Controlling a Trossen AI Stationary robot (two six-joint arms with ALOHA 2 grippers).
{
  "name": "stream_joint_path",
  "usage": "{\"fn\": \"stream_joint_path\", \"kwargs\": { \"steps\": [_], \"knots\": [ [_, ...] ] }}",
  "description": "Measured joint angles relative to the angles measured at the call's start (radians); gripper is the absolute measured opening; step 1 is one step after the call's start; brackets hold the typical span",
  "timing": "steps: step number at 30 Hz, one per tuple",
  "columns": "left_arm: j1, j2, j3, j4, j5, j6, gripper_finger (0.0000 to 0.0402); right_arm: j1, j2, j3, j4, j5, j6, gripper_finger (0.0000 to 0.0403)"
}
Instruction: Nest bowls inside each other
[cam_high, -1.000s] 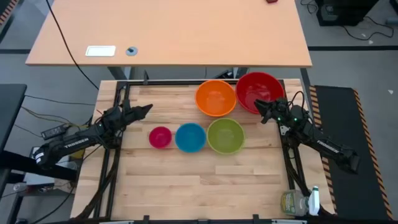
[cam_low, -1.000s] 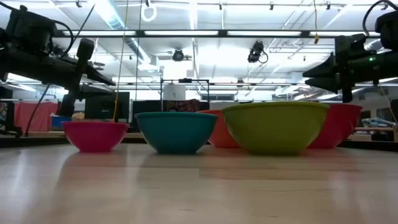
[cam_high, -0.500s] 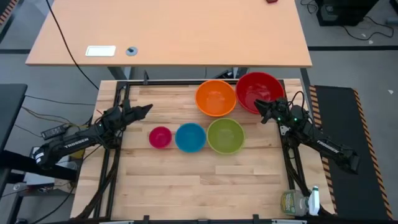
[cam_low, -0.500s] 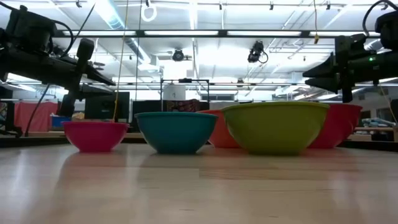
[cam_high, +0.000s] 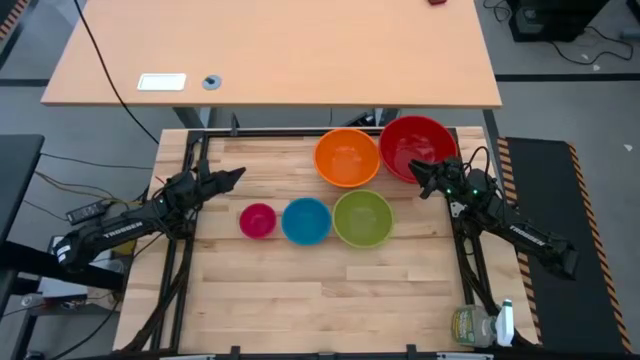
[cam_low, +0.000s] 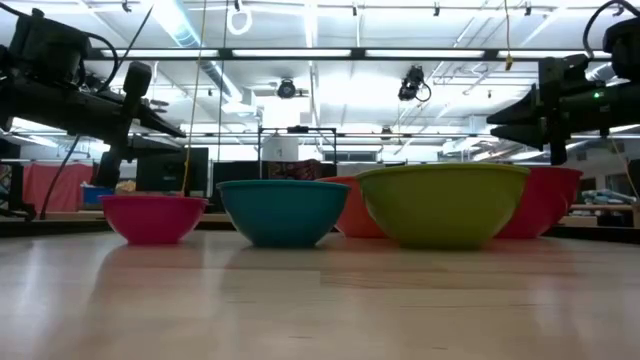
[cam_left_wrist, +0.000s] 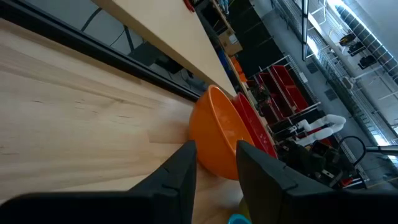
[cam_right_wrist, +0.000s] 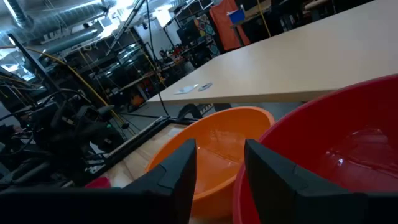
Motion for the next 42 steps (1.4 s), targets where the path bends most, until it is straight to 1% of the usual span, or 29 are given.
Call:
{"fn": "stream_joint_path", "kwargs": {
  "steps": [30,38,42],
  "knots": [
    [0.000,0.000,0.000,0.000,0.000,0.000,0.0116,0.000,0.000,0.000,0.000,0.000,0.000,0.0144],
    [0.000,0.000,0.000,0.005,0.000,-0.026,0.0116,0.000,0.000,0.000,0.000,0.000,0.000,0.0144],
    [0.000,0.000,0.000,0.032,0.000,-0.029,0.0116,0.000,0.000,0.000,0.000,0.000,0.000,0.0144]
  ]
}}
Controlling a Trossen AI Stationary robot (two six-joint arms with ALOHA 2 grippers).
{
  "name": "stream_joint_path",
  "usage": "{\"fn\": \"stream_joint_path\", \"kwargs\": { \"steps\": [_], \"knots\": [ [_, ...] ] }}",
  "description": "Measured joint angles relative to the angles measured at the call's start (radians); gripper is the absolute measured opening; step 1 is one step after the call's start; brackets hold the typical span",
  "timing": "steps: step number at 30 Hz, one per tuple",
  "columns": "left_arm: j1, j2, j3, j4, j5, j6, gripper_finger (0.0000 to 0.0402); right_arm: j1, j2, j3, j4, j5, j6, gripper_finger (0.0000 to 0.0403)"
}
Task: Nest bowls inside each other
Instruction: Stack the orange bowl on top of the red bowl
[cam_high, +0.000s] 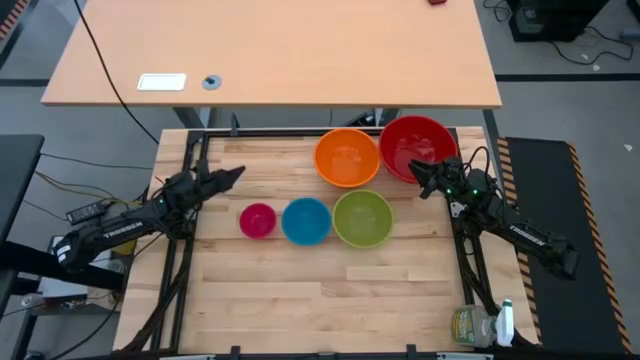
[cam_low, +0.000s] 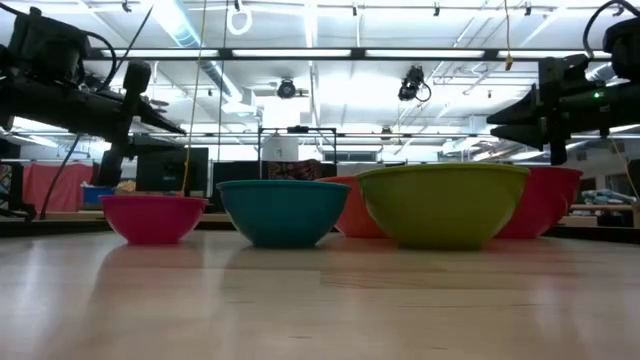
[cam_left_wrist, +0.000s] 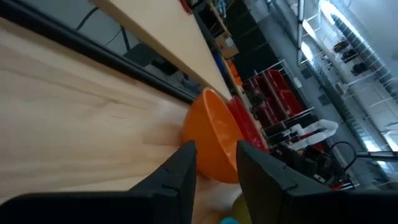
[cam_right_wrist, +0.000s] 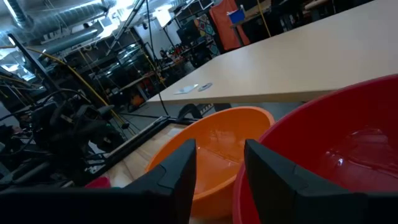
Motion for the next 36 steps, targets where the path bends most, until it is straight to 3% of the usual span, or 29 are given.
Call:
{"fn": "stream_joint_path", "kwargs": {
  "steps": [11,17,24,29,32,36],
  "knots": [
    [0.000,0.000,0.000,0.359,-0.055,-0.079,0.0116,0.000,0.000,0.000,0.043,0.004,0.010,0.0144],
    [0.001,0.000,0.000,0.539,-0.075,-0.076,0.0116,-0.001,0.000,0.000,0.262,0.009,0.252,0.0144],
    [0.000,0.000,0.001,0.555,-0.077,-0.067,0.0116,-0.002,0.000,0.000,0.450,0.060,0.407,0.0144],
    [0.001,0.005,0.001,0.553,-0.191,-0.042,0.0116,0.008,0.061,0.092,0.254,-0.073,0.411,0.0134],
    [0.001,0.022,0.001,0.551,-0.262,-0.042,0.0116,0.029,0.146,0.166,0.161,-0.091,0.365,0.0126],
    [0.001,0.059,0.008,0.551,-0.208,-0.041,0.0116,0.055,0.282,0.271,0.126,-0.074,0.286,0.0121]
  ]
}}
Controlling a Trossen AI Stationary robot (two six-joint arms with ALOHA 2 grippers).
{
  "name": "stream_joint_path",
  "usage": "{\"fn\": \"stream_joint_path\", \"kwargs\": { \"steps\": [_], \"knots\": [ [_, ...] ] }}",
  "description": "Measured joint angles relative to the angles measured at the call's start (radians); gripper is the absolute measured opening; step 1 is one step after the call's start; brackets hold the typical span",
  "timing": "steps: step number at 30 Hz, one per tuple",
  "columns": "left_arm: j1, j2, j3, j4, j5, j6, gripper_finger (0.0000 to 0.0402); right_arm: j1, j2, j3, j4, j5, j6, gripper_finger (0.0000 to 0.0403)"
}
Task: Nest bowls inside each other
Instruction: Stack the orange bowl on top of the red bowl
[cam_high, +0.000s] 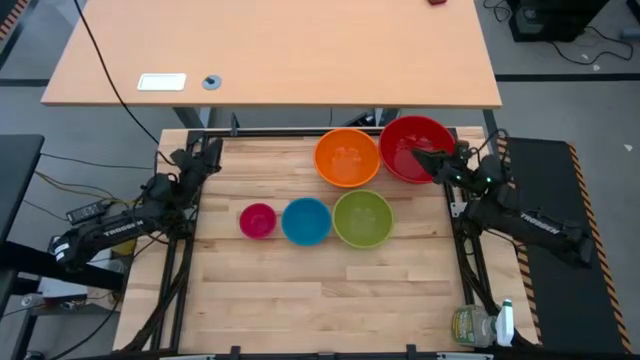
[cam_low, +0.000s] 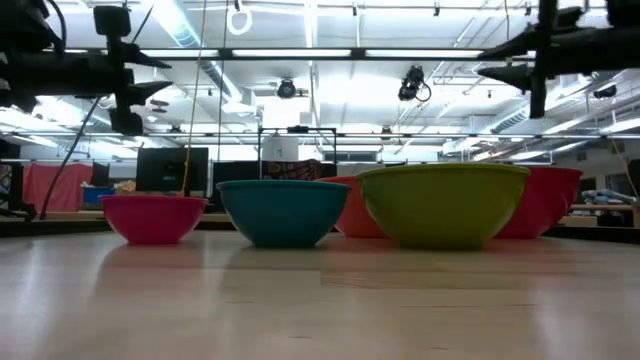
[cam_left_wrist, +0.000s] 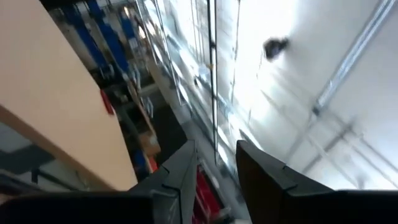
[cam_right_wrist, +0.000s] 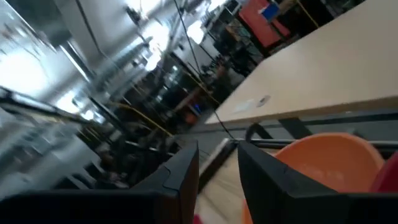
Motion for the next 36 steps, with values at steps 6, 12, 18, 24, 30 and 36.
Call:
{"fn": "stream_joint_path", "kwargs": {
  "steps": [6,12,18,24,30,36],
  "knots": [
    [-0.001,0.102,0.086,-0.077,0.183,-0.024,0.0116,0.034,0.235,0.183,-0.137,0.004,-0.092,0.0120],
    [-0.001,0.237,0.272,-0.397,0.284,-0.020,0.0118,0.066,0.459,0.366,-0.315,0.006,-0.157,0.0120],
    [-0.001,0.379,0.480,-0.688,0.374,0.132,0.0129,0.118,0.664,0.559,-0.519,0.007,-0.233,0.0120],
    [-0.002,0.450,0.623,-0.838,0.438,0.233,0.0142,0.204,0.854,0.732,-0.709,0.042,-0.471,0.0120],
    [-0.002,0.465,0.664,-0.850,0.494,0.282,0.0143,0.273,1.019,0.850,-0.837,0.056,-0.679,0.0146],
    [-0.007,0.465,0.664,-0.851,0.508,0.282,0.0142,0.332,1.164,0.947,-0.871,0.106,-0.793,0.0200]
  ]
}}
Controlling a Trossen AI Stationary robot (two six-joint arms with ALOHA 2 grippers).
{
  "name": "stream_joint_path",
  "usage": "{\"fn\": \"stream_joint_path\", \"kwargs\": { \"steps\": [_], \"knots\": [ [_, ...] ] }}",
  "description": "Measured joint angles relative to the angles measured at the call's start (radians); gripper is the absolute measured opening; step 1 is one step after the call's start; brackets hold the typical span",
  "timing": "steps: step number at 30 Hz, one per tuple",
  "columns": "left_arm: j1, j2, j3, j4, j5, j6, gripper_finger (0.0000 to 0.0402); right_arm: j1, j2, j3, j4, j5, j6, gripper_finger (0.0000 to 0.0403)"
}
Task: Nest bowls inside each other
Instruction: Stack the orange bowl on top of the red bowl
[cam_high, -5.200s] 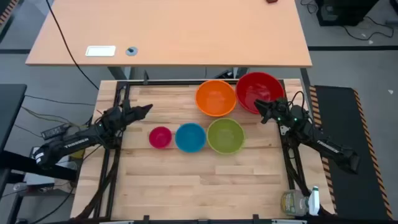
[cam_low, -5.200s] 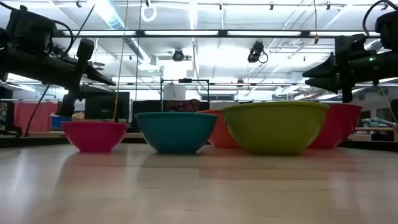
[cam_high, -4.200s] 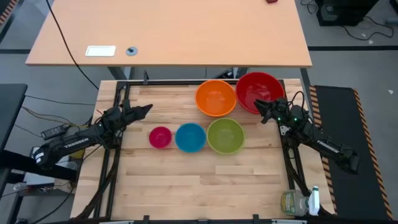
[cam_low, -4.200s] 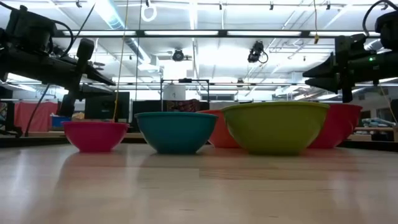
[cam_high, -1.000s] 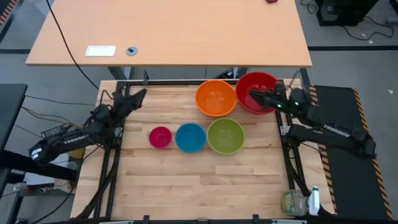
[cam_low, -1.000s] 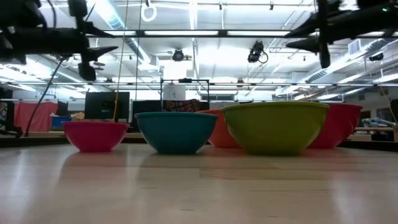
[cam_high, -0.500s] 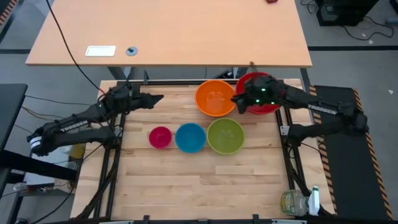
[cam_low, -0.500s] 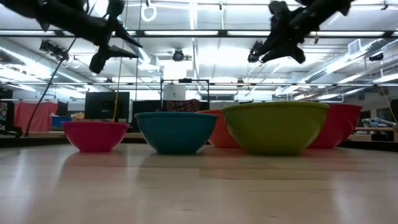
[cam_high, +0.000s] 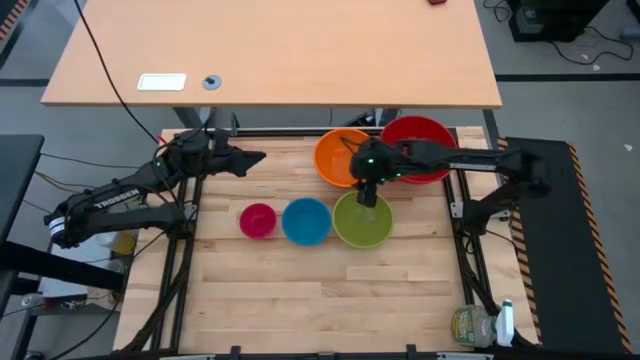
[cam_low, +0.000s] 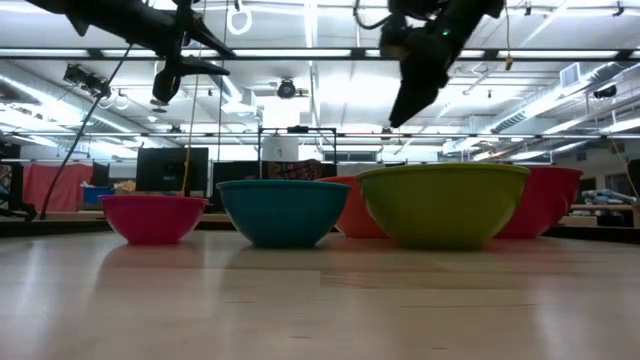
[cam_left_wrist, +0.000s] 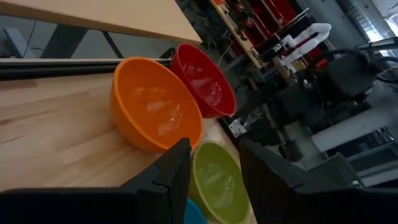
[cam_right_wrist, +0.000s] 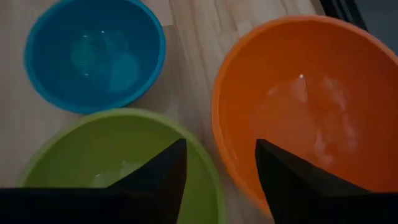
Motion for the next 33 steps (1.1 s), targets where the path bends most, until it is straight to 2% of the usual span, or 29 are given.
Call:
{"fn": "stream_joint_path", "kwargs": {
  "steps": [4,12,21,26,33],
  "knots": [
    [-0.014,0.000,0.000,0.000,0.000,0.000,0.0142,0.008,0.099,0.072,0.001,0.006,-0.007,0.0209],
    [-0.041,0.000,0.000,0.000,0.000,0.000,0.0142,0.027,0.282,0.180,-0.018,0.031,-0.024,0.0196],
    [-0.051,0.000,0.000,0.000,0.000,-0.001,0.0142,0.031,0.399,0.189,-0.024,0.115,-0.051,0.0185],
    [-0.051,0.000,0.000,0.000,0.000,-0.001,0.0142,0.033,0.442,0.189,-0.022,0.115,-0.059,0.0142],
    [-0.051,0.000,0.000,0.000,0.000,-0.003,0.0142,0.035,0.449,0.189,0.001,0.110,-0.058,0.0036]
  ]
}}
